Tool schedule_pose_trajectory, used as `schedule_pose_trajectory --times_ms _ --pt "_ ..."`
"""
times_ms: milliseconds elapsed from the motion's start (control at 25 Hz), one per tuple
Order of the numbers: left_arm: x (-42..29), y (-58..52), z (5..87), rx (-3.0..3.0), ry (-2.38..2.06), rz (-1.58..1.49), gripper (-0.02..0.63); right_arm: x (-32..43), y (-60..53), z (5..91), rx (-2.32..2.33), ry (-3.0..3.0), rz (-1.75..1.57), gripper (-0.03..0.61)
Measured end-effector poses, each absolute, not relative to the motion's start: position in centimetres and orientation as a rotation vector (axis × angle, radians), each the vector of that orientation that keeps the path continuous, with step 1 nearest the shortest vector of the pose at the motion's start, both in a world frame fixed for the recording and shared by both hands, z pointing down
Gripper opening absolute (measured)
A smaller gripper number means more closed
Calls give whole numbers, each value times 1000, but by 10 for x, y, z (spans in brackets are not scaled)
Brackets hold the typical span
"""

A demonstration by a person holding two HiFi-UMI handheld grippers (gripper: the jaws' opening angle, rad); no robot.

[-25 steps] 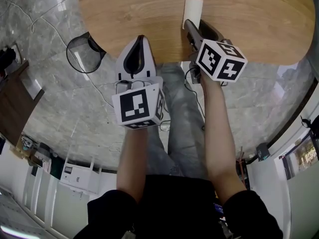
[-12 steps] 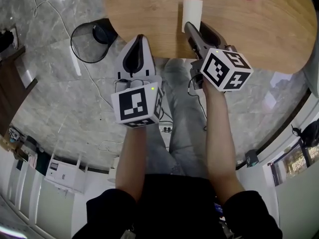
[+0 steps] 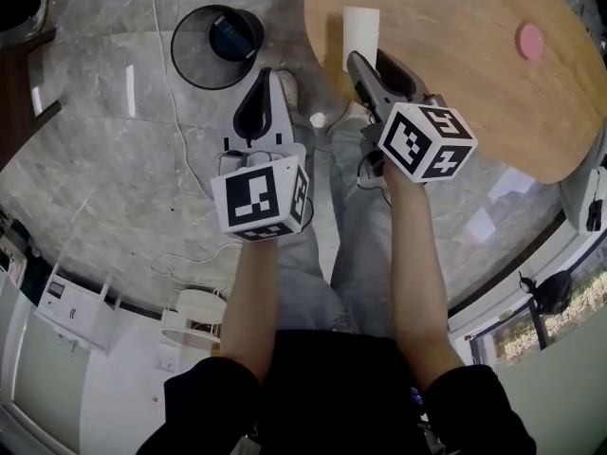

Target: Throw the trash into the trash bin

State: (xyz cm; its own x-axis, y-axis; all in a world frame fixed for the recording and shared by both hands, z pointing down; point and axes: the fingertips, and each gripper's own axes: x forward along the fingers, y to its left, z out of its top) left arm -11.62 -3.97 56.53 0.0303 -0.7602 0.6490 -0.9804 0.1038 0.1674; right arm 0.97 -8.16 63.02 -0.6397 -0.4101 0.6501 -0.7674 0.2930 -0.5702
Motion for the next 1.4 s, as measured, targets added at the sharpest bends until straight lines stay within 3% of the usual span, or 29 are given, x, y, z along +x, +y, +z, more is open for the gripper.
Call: schedule_pose_trajectory --times_ms 600,880,960,1080,1160,1240,1400 --pt "-297 44 584 1322 -2006 334 2 -194 -36 665 578 -2183 1090 140" --pt "-348 78 597 1187 -2067 296 2 -245 -22 691 485 -2148 964 143" --pt "-352 82 598 1166 -2076 284 2 -252 -20 695 472 -2142 919 193" --pt "-357 81 599 1164 -2073 282 2 -258 -16 697 459 -2135 913 193" --pt "-359 78 599 1177 -2062 287 2 -256 -17 695 487 -2134 912 155" --pt "-353 71 599 1204 -2049 298 2 -245 -22 691 534 -2145 925 42" --pt "-330 51 595 1262 -2021 302 2 -218 -36 678 590 -2179 1046 23"
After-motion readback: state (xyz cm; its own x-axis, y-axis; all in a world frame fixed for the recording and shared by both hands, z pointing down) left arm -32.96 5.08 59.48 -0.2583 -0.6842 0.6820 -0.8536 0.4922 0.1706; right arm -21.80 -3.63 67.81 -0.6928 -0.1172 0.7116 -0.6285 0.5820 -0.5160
